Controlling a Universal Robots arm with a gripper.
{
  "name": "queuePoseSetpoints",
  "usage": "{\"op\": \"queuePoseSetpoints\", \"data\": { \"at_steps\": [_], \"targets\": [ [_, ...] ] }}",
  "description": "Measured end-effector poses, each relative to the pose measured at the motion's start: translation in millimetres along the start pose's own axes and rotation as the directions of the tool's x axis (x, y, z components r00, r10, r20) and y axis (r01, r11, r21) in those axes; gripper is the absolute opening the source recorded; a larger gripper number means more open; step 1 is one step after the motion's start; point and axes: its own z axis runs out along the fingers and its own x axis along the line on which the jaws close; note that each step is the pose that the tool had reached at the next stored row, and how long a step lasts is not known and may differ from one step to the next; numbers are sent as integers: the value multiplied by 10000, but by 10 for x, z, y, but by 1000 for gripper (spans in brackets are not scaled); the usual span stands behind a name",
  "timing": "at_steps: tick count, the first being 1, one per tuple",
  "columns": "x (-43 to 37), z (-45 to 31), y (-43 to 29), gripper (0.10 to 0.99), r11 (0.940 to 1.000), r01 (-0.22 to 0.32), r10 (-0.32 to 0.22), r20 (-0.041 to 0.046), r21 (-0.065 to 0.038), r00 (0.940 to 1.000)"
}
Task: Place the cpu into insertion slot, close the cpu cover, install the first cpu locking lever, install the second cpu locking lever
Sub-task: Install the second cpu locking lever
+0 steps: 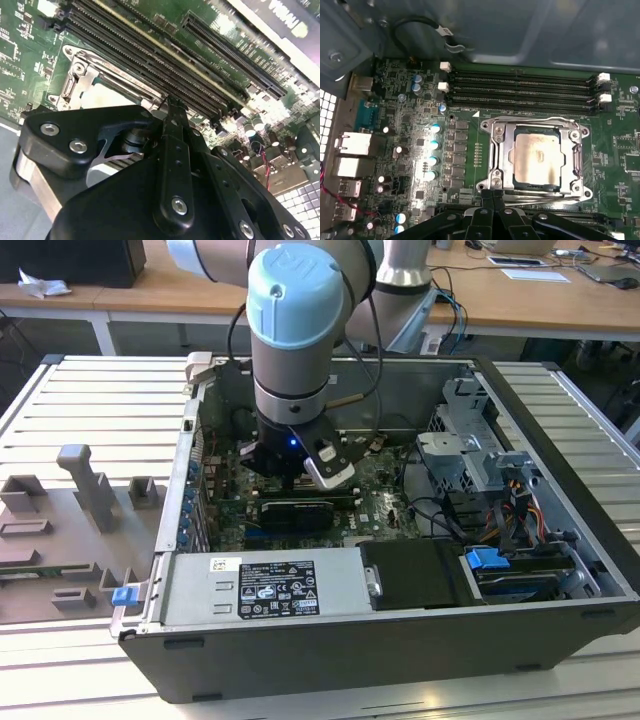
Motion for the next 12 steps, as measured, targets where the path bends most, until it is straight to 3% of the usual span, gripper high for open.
{"op": "queuePoseSetpoints", "data": {
  "at_steps": [2, 4, 8, 12],
  "targets": [
    [6, 8, -19, 106, 9999, 3, -3, 6, -106, 10000],
    [8, 29, -24, 106, 9995, 19, -18, 16, -313, 10000],
    [23, 62, -31, 106, 9986, 36, -34, 26, -523, 10000],
    [38, 93, -36, 106, 9978, 52, -49, 35, -657, 10000]
  ]
}}
